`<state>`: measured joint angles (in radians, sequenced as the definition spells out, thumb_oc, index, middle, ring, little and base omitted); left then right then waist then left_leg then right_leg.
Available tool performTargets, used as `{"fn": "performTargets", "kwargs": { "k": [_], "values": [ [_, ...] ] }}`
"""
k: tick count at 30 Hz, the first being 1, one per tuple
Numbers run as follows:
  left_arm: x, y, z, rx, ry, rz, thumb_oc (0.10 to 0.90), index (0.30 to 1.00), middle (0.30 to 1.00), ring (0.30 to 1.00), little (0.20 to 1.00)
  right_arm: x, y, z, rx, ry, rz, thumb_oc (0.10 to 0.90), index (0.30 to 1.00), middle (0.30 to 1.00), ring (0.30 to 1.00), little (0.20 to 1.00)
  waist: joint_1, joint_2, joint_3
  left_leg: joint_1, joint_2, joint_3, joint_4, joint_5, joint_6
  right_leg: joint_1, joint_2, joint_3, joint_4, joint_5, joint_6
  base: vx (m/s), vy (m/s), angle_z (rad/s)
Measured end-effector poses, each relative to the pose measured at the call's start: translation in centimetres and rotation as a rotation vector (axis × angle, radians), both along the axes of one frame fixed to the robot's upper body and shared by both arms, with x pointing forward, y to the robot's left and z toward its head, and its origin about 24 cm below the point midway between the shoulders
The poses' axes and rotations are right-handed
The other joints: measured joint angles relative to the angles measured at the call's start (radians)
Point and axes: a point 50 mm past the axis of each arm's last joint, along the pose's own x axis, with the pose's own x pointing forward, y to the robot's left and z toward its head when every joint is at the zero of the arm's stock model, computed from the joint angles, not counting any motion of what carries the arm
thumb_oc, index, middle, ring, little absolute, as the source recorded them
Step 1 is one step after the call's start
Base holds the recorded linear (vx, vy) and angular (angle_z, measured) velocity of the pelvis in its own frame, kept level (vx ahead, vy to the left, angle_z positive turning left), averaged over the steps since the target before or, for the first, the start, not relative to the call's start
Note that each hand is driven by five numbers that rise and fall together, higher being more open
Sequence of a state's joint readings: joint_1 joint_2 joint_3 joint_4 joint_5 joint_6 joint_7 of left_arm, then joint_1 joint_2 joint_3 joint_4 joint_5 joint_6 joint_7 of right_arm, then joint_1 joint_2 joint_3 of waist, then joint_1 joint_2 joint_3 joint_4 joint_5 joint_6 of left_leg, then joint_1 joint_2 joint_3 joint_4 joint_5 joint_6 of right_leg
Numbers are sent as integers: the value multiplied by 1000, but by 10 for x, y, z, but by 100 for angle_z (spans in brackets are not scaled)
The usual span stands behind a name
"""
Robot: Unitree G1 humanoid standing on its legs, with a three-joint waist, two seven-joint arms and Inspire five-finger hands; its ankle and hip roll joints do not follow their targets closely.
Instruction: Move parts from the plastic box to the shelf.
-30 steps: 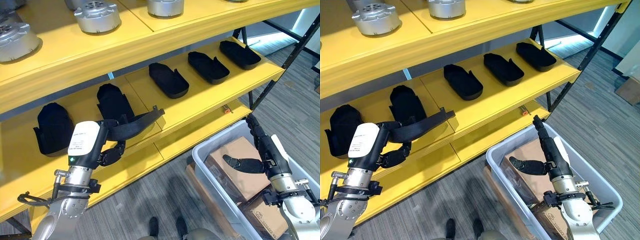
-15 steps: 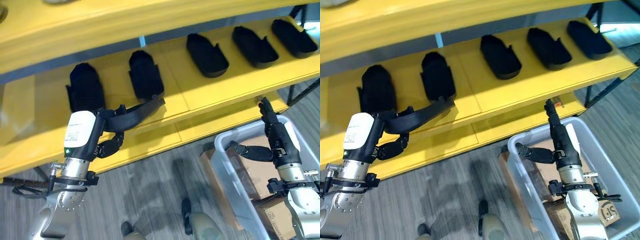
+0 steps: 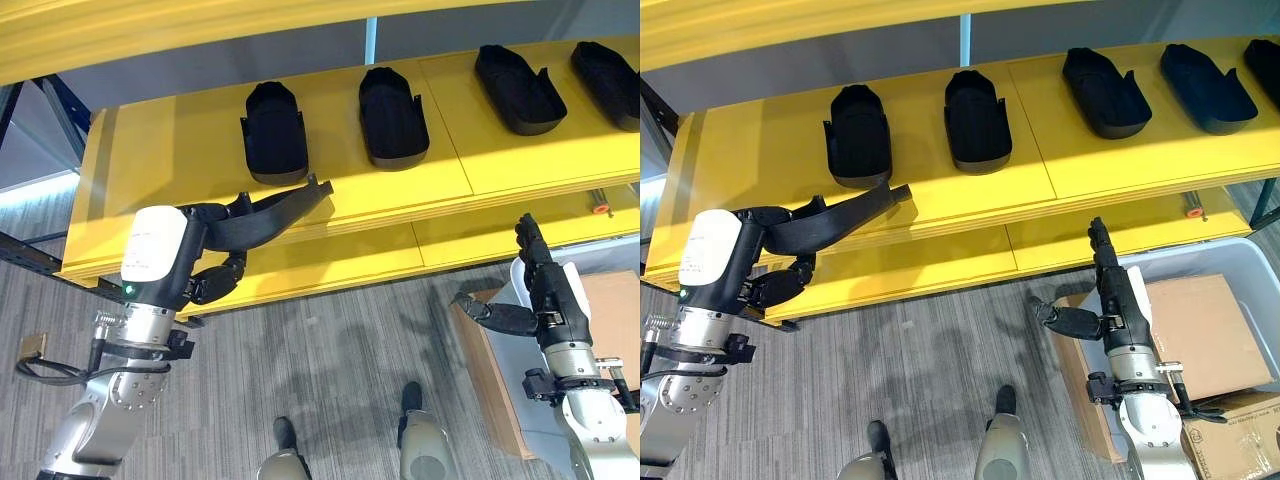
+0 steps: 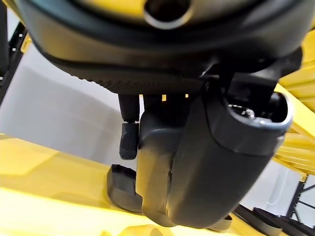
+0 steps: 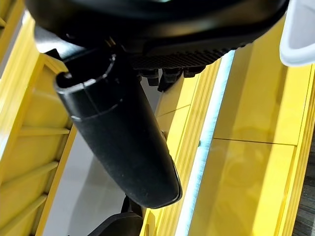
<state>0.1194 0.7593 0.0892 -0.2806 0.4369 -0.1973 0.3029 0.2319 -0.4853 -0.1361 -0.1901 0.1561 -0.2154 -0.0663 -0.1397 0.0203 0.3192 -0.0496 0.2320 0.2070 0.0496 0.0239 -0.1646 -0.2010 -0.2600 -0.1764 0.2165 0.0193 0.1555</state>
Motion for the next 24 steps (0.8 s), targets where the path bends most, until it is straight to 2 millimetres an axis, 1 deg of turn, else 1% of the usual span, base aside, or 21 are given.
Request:
{"fn": "performTargets", "kwargs": {
  "k": [4, 6, 9, 11, 12, 14, 15, 16, 17, 18, 19, 20, 21, 22, 23, 24],
  "values": [
    [0, -2, 0, 0, -2, -8, 400, 300, 300, 300, 300, -1, -1, -1, -1, 6, -5, 900, 1000, 1000, 1000, 1000, 1, 0, -1, 9, 0, -9, -3, -1, 2, 31, 2, -17, -31, 11, 2, 92, 81, 9],
    [-1, -2, -2, -6, 4, -5, 400, 300, 300, 300, 300, -1, -1, -1, -1, 9, -6, 900, 1000, 1000, 1000, 1000, 5, -1, -3, 19, -1, -19, -7, -2, 3, 63, 3, -32, -57, 17, 4, 44, 75, 14],
    [-1, -2, -2, -8, 3, -5, 400, 300, 300, 300, 300, 1, -1, 1, -1, 2, -3, 900, 1000, 1000, 1000, 1000, 32, -9, -12, 13, -4, -26, -2, -4, 4, 74, 1, -42, -74, 23, 6, 21, 92, 11],
    [-1, -2, -2, -11, 4, -4, 400, 300, 300, 300, 300, 1, -1, 1, -1, 0, -2, 900, 1000, 1000, 1000, 1000, 36, -16, -16, 1, -7, -47, 8, -5, 4, 81, -5, -55, -75, 24, 7, 23, 172, 21],
    [-1, -2, -2, -12, 4, -3, 400, 300, 300, 300, 300, 1, -1, 1, -1, -1, -1, 900, 1000, 1000, 1000, 1000, 46, -22, -20, -6, -9, -51, 17, -9, 7, 84, -8, -55, -76, 24, 7, 28, 210, 18],
    [-1, -2, -2, -12, 4, -3, 400, 300, 300, 300, 300, 2, 0, 2, 0, -3, 0, 900, 1000, 1000, 1000, 1000, 59, -31, -26, -28, -17, -60, 68, -32, 21, 88, -19, -55, -74, 27, 10, 25, 335, 11],
    [-1, -2, -2, -11, 3, -2, 400, 300, 300, 300, 300, 2, 0, 1, 6, -6, -1, 900, 1000, 1000, 1000, 1000, 69, -40, -32, -42, -30, -61, 96, -53, 28, 90, -35, -56, -73, 30, 16, 15, 418, 12],
    [-1, -2, -2, -12, 1, -1, 400, 300, 300, 300, 300, 3, 1, 2, 7, -11, 0, 900, 1000, 1000, 1000, 1000, 69, -45, -35, -56, -42, -66, 125, -67, 34, 90, -48, -54, -70, 31, 16, -9, 328, 13],
    [0, -1, -1, -5, -1, -3, 400, 300, 300, 300, 300, 4, 1, 3, 7, -14, 0, 900, 1000, 1000, 1000, 1000, 67, -52, -40, -71, -59, -68, 164, -92, 47, 91, -66, -49, -70, 37, 26, -30, 316, 10],
    [0, -1, 1, 6, -4, -2, 400, 300, 300, 300, 300, 4, 2, 3, 2, -14, 1, 900, 1000, 1000, 1000, 1000, 64, -61, -46, -91, -79, -67, 208, -116, 59, 89, -86, -40, -69, 44, 26, -16, 324, 6],
    [0, 0, 2, 15, -8, -1, 400, 300, 300, 300, 300, 4, 3, 3, -5, -17, 0, 900, 1000, 1000, 1000, 1000, 65, -65, -48, -102, -87, -65, 236, -135, 77, 87, -95, -32, -68, 58, 23, -8, 211, -4],
    [0, 1, 3, 20, -13, 2, 400, 300, 300, 300, 300, 6, 4, 4, -14, -21, 2, 900, 1000, 1000, 1000, 1000, 63, -66, -49, -116, -93, -58, 256, -147, 80, 82, -102, -16, -70, 74, 14, 18, 381, -19],
    [0, 2, 6, 25, -25, 9, 400, 300, 300, 300, 300, 8, 6, 5, -14, -30, 7, 900, 1000, 1000, 1000, 1000, 64, -69, -53, -127, -95, -46, 286, -169, 94, 69, -115, 2, -73, 108, -11, 17, 390, -33],
    [1, 5, 9, 39, -37, 19, 400, 300, 300, 300, 300, 10, 8, 6, -6, -36, 13, 900, 1000, 1000, 1000, 1000, 64, -70, -53, -143, -114, -36, 330, -194, 128, 58, -115, -11, -73, 168, -69, 20, 384, -43],
    [0, 7, 11, 58, -40, 27, 400, 300, 300, 300, 300, 11, 11, 5, 5, -36, 16, 900, 1000, 1000, 1000, 1000, 65, -69, -60, -142, -99, -23, 326, -197, 126, 45, -115, -4, -73, 200, -87, 76, 333, -44],
    [0, 10, 14, 69, -50, 38, 400, 300, 300, 300, 300, 11, 12, 4, 13, -33, 18, 900, 1000, 1000, 1000, 1000, 63, -67, -67, -140, -97, -10, 325, -205, 133, 35, -114, -8, -75, 252, -106, 77, 324, -38]
  ]
}}
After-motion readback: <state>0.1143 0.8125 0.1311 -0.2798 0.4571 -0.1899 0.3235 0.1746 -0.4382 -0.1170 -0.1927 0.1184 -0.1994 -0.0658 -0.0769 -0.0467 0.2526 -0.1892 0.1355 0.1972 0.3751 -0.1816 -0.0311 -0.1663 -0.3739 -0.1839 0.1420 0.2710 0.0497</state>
